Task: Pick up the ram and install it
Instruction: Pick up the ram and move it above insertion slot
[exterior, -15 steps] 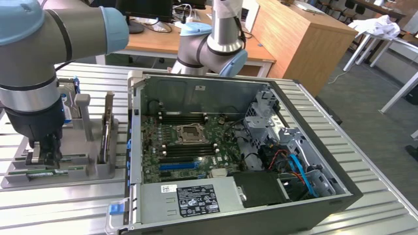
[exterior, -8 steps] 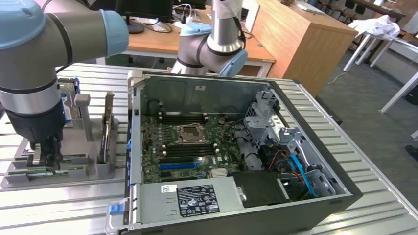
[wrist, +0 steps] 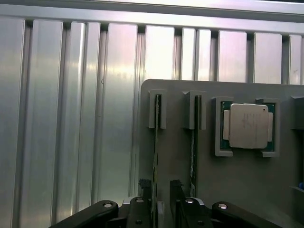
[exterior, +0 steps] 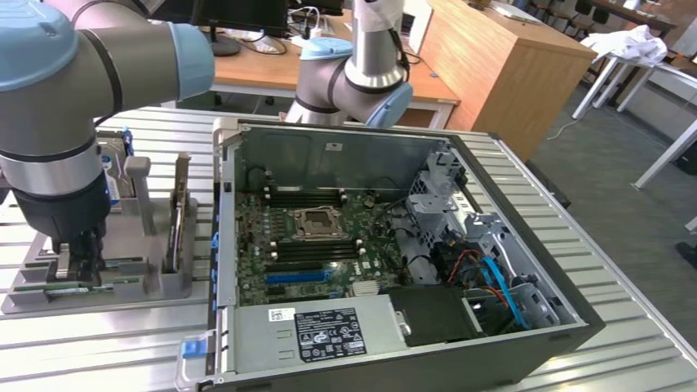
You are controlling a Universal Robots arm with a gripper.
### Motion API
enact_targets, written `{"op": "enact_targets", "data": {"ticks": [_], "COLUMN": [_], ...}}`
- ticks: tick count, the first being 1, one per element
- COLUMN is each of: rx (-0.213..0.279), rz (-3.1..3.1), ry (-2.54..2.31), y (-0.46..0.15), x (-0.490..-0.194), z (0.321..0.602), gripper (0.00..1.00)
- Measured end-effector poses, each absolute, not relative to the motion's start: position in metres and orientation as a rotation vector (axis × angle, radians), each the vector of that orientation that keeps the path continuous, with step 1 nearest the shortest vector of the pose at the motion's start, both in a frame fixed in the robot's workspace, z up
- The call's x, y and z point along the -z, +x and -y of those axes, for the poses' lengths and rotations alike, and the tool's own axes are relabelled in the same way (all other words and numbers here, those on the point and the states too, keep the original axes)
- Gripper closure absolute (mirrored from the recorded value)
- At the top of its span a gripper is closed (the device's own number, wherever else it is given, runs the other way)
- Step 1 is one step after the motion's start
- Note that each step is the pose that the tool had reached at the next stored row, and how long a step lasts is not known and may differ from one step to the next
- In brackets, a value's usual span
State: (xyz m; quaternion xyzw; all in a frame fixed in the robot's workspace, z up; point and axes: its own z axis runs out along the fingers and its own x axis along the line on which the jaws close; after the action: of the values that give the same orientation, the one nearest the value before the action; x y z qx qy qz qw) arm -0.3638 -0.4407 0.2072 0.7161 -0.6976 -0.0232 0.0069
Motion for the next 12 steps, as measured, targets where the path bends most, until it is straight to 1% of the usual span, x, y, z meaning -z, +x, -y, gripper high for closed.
{"op": "enact_targets", "data": {"ticks": [12], "rx": [0.073], "rz": [2.181], "ry": [2.24], "y": [-0.3623], "x": [-0.2045], "z": [0.4408], "gripper": [0.7]}}
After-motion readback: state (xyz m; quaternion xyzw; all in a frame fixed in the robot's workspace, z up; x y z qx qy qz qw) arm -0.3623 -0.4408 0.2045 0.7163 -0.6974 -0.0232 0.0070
